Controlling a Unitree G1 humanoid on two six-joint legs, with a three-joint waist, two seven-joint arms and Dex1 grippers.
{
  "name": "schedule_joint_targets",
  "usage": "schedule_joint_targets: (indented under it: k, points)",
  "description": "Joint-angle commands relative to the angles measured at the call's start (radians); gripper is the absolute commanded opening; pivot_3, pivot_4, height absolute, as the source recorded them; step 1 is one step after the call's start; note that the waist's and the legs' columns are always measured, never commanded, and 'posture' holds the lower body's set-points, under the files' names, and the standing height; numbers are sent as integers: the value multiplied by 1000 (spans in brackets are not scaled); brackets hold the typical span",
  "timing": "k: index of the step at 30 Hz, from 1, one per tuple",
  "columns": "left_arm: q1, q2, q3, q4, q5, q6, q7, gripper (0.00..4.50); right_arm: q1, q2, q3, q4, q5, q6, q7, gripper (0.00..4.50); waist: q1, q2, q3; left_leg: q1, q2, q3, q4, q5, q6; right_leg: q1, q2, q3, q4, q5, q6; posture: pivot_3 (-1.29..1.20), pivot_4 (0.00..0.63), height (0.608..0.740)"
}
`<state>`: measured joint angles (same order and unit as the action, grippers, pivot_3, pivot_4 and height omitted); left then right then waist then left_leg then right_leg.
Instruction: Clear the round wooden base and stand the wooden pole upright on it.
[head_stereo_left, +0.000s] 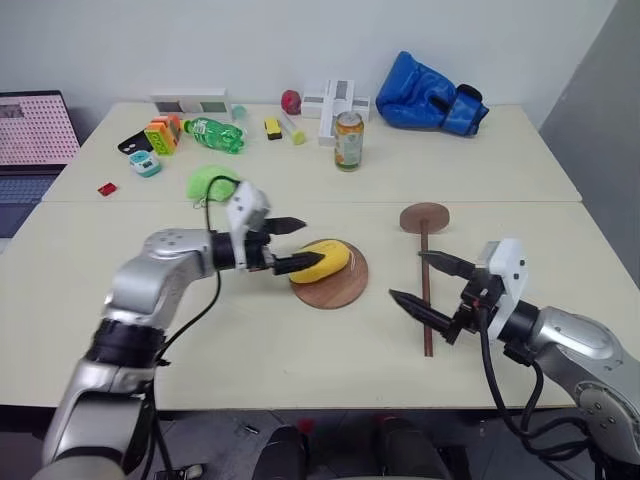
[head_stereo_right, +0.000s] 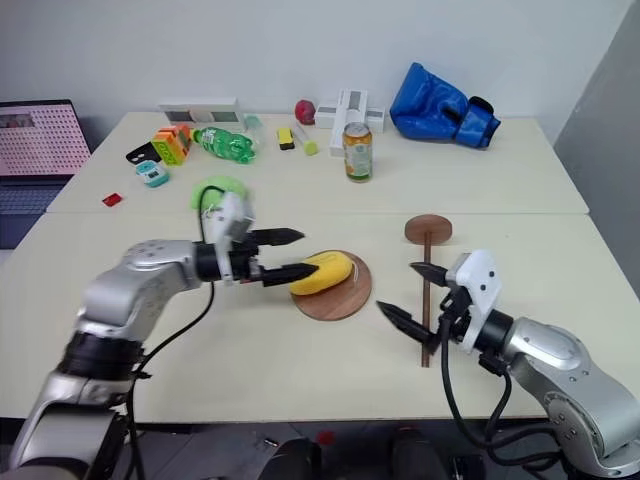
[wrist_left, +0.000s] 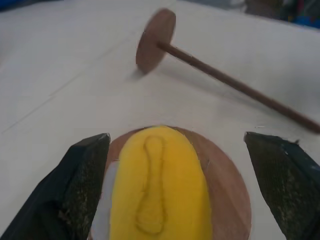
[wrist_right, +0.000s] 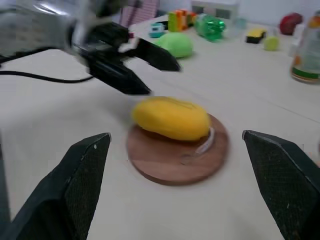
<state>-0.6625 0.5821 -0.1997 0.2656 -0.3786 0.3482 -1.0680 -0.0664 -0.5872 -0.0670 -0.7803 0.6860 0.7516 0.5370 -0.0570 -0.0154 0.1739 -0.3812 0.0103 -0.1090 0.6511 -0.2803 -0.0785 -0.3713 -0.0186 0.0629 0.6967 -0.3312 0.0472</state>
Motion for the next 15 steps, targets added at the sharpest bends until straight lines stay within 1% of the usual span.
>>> schedule_joint_targets:
  k: [1, 6, 7, 8, 9, 12, 13, 15]
  points:
    - [-66, -48, -15, 178, 97, -156, -23, 4500, -13, 1, 18, -50, 11, 15, -38, 4448, -2, 0, 0, -1, 0, 0, 0, 0, 0, -1, 0, 0, 0, 0, 0, 0, 150, 740]
    - [-108, -90, -34, 323, 169, -274, -85, 4500, -10, 15, 11, -117, 34, 62, -128, 4448, 0, -1, 1, -3, 0, 0, 0, 0, 0, -3, 0, 0, 0, 0, 0, 0, 150, 740]
    - [-112, -94, -30, 334, 170, -279, -100, 4130, -11, 17, 9, -121, 36, 68, -139, 4500, 0, -1, 0, -3, 0, 0, 1, 0, 0, -2, 0, 0, 0, 0, 0, 0, 150, 740]
    - [-115, -96, -27, 343, 173, -283, -115, 4108, -14, 20, 8, -127, 41, 76, -153, 4500, 0, -1, 0, -3, 0, 0, 1, 0, 0, -2, 0, 0, 0, 0, 0, 0, 150, 740]
    - [-117, -96, -23, 350, 175, -286, -128, 3816, -17, 23, 9, -133, 45, 84, -167, 4500, 0, -1, 1, -3, 0, 0, 1, 0, 0, -2, 0, 0, 0, 0, 0, 0, 150, 740]
    - [-117, -94, -17, 360, 185, -292, -156, 3335, -29, 31, 22, -147, 52, 101, -203, 4500, -1, -1, 0, -3, 0, -1, 2, 0, 0, -2, 0, 0, 1, 0, 0, 0, 150, 740]
    - [-116, -92, -16, 361, 188, -296, -163, 3056, -35, 34, 27, -146, 53, 105, -213, 4500, -1, -1, 0, -3, 0, -1, 2, 0, 0, -2, 0, 0, 1, 0, 0, 0, 150, 740]
    - [-114, -92, -11, 362, 193, -302, -168, 2662, -45, 34, 33, -144, 55, 110, -223, 4500, -1, -1, 0, -3, 0, -1, 2, 0, 0, -2, 0, 0, 1, 0, 0, 0, 150, 740]
